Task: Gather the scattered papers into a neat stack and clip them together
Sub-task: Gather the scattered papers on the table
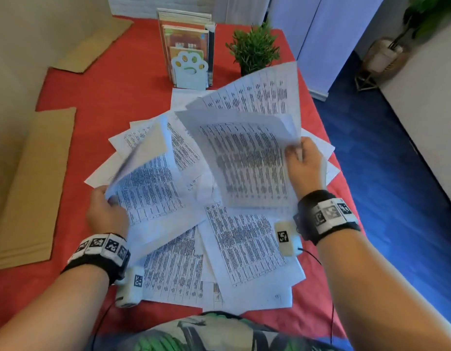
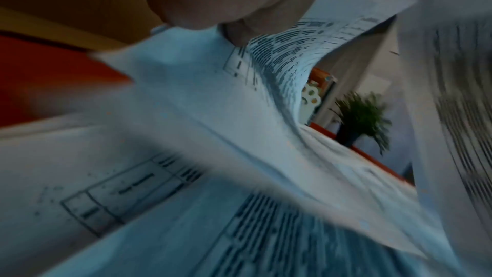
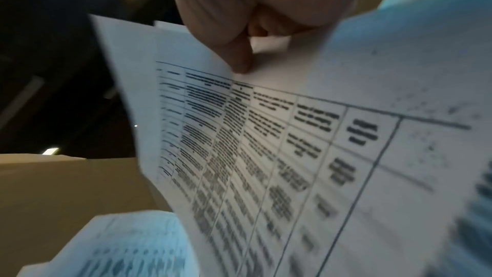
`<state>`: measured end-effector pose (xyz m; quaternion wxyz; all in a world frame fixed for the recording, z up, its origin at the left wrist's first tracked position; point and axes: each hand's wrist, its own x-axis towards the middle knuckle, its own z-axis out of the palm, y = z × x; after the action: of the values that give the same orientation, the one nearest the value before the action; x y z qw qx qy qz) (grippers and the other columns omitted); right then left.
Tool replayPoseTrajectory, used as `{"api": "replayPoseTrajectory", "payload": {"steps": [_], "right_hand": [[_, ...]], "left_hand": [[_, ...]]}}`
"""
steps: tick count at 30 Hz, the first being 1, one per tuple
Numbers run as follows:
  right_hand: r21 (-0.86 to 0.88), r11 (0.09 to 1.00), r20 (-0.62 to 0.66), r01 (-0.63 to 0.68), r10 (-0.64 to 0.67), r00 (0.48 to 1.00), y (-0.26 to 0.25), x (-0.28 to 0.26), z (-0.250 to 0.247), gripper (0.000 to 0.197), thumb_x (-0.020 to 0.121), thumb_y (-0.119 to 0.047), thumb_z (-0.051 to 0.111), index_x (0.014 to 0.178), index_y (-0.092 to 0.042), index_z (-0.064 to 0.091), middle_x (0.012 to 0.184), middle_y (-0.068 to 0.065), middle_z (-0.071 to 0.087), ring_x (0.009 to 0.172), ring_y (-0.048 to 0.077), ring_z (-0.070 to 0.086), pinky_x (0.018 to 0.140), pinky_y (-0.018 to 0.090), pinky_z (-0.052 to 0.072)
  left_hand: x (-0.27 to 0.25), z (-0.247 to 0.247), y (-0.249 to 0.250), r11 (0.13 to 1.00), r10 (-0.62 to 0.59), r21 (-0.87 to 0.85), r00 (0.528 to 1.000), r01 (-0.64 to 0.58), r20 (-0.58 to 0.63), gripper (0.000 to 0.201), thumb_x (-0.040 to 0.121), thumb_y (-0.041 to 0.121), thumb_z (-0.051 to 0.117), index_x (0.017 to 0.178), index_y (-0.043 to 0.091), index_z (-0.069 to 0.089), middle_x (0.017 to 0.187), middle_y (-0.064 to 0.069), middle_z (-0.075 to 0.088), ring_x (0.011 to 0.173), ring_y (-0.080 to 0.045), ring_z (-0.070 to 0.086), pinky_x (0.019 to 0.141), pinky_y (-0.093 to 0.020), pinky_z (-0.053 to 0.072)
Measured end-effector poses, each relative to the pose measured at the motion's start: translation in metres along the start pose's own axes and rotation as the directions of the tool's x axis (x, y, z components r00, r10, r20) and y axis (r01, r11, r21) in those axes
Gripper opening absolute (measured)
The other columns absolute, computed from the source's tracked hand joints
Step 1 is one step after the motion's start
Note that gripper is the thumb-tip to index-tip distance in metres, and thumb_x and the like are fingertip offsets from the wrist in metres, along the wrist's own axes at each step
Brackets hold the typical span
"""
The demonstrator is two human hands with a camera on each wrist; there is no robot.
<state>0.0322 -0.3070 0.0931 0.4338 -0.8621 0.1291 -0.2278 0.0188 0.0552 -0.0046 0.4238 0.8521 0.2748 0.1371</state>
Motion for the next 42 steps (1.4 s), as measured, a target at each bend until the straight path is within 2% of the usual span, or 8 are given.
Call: {"api": "replayPoseTrajectory", "payload": {"steps": [6,10,21,25,28,34,39,42], "right_hand": [[-0.304,0.878,0.208,-0.369,0.439,0.874,0.058,-0.045,0.012,0.034,0.089,-0.013,0.05,0.12,-0.004,0.058,0.103,0.013,0.063,0.099,0.028,0.061,0.073,0.025,0.043],[-0.461,0.8,0.304,-0.385,0.55,0.778,0.078,-0.08,0.018,0.016,0.086,-0.011,0.05,0.095,-0.005,0.063,0.081,0.008,0.055,0.069,0.024,0.053,0.052,0.024,0.032],[-0.725,0.622,0.266,-0.296,0.65,0.712,0.08,-0.123,0.043,0.038,0.086,-0.016,0.052,0.123,-0.02,0.045,0.127,0.007,0.038,0.115,0.031,0.044,0.097,0.046,0.042],[-0.748,0.616,0.288,-0.249,0.638,0.714,0.074,-0.125,0.045,0.05,0.081,-0.03,0.059,0.126,-0.024,0.038,0.127,0.005,0.036,0.115,0.03,0.04,0.096,0.046,0.041],[-0.757,0.618,0.326,-0.211,0.637,0.698,0.076,-0.127,0.049,0.06,0.079,-0.038,0.062,0.128,-0.026,0.03,0.124,0.005,0.04,0.113,0.03,0.045,0.096,0.047,0.043],[-0.746,0.626,0.363,-0.228,0.668,0.65,0.084,-0.109,0.05,0.039,0.08,-0.029,0.054,0.117,-0.021,0.047,0.107,0.003,0.06,0.103,0.028,0.058,0.093,0.043,0.047],[-0.524,0.74,0.349,-0.422,0.638,0.686,0.09,-0.082,0.035,0.018,0.087,-0.019,0.056,0.103,-0.011,0.059,0.087,0.003,0.059,0.078,0.021,0.061,0.061,0.025,0.047],[-0.445,0.739,0.184,-0.505,0.627,0.757,0.097,-0.065,0.027,0.017,0.089,-0.018,0.056,0.102,-0.008,0.059,0.091,0.008,0.062,0.079,0.026,0.06,0.068,0.029,0.049]], "left_hand": [[0.016,-0.004,-0.017,0.985,-0.159,0.088,0.982,0.15,0.098,0.034,0.086,0.019,0.061,0.111,-0.003,0.057,0.114,-0.028,0.063,0.103,-0.042,0.061,0.084,-0.044,0.046],[0.013,0.002,-0.012,0.975,-0.165,0.191,0.946,0.114,0.28,0.039,0.089,0.023,0.062,0.116,-0.004,0.06,0.118,-0.026,0.064,0.108,-0.042,0.06,0.087,-0.043,0.045],[0.031,0.063,0.063,0.961,-0.244,0.208,0.909,0.181,0.337,0.017,0.087,0.019,0.053,0.098,0.008,0.06,0.096,-0.01,0.062,0.069,-0.025,0.055,0.06,-0.029,0.044],[0.039,0.073,0.082,0.844,-0.309,0.53,0.883,0.084,0.353,0.046,0.093,0.03,0.048,0.135,0.011,0.044,0.146,-0.015,0.039,0.131,-0.032,0.04,0.111,-0.038,0.028],[0.042,0.082,0.082,0.798,-0.249,0.603,0.893,-0.03,0.374,0.047,0.093,0.029,0.05,0.135,0.009,0.043,0.145,-0.014,0.04,0.134,-0.031,0.037,0.111,-0.04,0.028],[0.039,0.09,0.054,0.969,-0.204,0.186,0.953,0.164,0.224,0.025,0.084,0.003,0.051,0.107,-0.002,0.061,0.112,-0.019,0.066,0.099,-0.038,0.062,0.076,-0.037,0.05],[0.033,0.063,0.047,0.982,-0.161,-0.103,0.987,0.161,0.011,0.057,0.086,0.001,0.05,0.138,0.015,0.033,0.13,-0.017,0.057,0.115,-0.033,0.057,0.095,-0.035,0.043],[0.035,0.035,0.032,0.976,-0.202,-0.073,0.978,0.206,0.051,0.076,0.086,0.004,0.054,0.15,0.017,0.014,0.144,-0.015,0.045,0.128,-0.028,0.047,0.105,-0.032,0.035]]}}
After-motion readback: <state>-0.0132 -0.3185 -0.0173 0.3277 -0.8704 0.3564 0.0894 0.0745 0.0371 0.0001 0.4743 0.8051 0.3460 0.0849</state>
